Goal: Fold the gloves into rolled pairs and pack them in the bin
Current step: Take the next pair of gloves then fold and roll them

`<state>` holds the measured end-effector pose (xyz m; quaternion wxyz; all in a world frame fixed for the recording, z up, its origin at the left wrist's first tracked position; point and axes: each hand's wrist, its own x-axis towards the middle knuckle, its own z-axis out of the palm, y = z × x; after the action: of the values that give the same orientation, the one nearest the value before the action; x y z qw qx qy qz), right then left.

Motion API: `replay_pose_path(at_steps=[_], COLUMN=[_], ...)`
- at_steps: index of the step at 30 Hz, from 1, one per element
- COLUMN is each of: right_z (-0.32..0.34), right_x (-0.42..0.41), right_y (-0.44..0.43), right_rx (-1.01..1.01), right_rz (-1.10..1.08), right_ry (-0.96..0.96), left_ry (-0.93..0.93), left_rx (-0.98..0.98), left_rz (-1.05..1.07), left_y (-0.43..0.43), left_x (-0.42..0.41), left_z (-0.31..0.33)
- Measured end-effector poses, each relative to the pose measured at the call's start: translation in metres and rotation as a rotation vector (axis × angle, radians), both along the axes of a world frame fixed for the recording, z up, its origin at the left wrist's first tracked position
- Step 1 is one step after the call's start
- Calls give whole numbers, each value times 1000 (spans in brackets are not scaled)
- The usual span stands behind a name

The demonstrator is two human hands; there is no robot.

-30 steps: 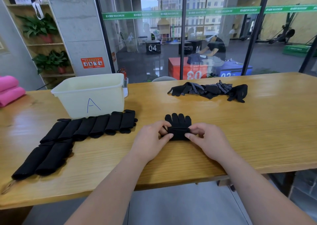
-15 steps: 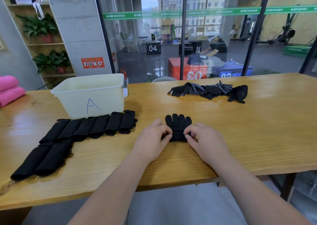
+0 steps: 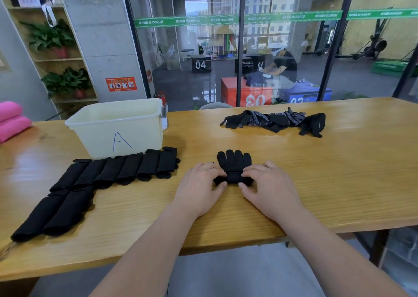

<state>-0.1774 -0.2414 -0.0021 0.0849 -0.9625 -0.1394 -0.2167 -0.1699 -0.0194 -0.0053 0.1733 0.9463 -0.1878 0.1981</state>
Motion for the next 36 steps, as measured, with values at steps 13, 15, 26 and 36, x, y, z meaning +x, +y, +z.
replay_pose_path(at_steps=[13, 15, 26, 36], right_z=[0, 0, -2, -13], right_x=[1, 4, 8, 11], right_y=[-10, -13, -9, 1], right_rx=[330, 431, 402, 27], right_rz=[93, 112, -20, 9], right_ry=[88, 133, 38, -228], left_ry=[69, 96, 62, -85], left_rx=[-170, -244, -291, -96], left_rz=[-44, -30, 4, 20], left_y=[4, 5, 4, -2], left_x=[-3, -5, -3, -1], left_z=[5, 6, 4, -1])
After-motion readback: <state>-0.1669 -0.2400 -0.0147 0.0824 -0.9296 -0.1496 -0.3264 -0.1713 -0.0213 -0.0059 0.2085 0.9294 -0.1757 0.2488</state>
